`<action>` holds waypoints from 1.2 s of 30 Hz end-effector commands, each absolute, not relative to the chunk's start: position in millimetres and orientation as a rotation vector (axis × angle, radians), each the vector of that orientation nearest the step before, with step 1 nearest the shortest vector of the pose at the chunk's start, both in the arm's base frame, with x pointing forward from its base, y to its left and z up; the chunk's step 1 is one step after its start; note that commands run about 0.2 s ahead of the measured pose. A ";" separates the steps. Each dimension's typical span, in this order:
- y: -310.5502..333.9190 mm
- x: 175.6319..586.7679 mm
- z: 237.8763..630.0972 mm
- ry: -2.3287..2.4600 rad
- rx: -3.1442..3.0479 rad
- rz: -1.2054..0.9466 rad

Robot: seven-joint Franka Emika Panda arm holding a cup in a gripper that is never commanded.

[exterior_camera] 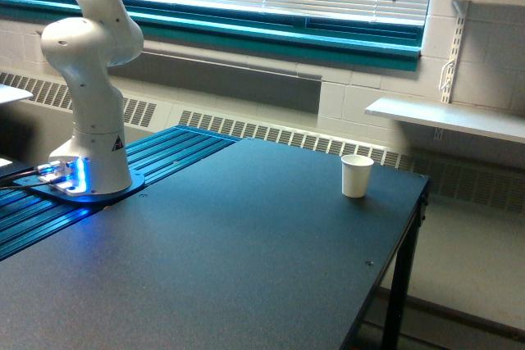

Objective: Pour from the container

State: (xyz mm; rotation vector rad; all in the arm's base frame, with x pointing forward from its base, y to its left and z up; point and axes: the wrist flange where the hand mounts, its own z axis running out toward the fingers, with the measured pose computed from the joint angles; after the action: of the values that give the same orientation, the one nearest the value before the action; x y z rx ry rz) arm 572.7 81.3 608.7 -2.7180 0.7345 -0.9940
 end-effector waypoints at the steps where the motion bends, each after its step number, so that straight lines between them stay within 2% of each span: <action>1: 112.6 558.8 610.9 0.685 -2.708 -1.007; 36: 196.0 511.7 586.3 0.291 -2.790 -0.972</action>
State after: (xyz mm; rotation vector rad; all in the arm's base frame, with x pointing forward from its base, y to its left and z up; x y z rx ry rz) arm 523.1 184.1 579.4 -2.7889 0.3659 -0.9357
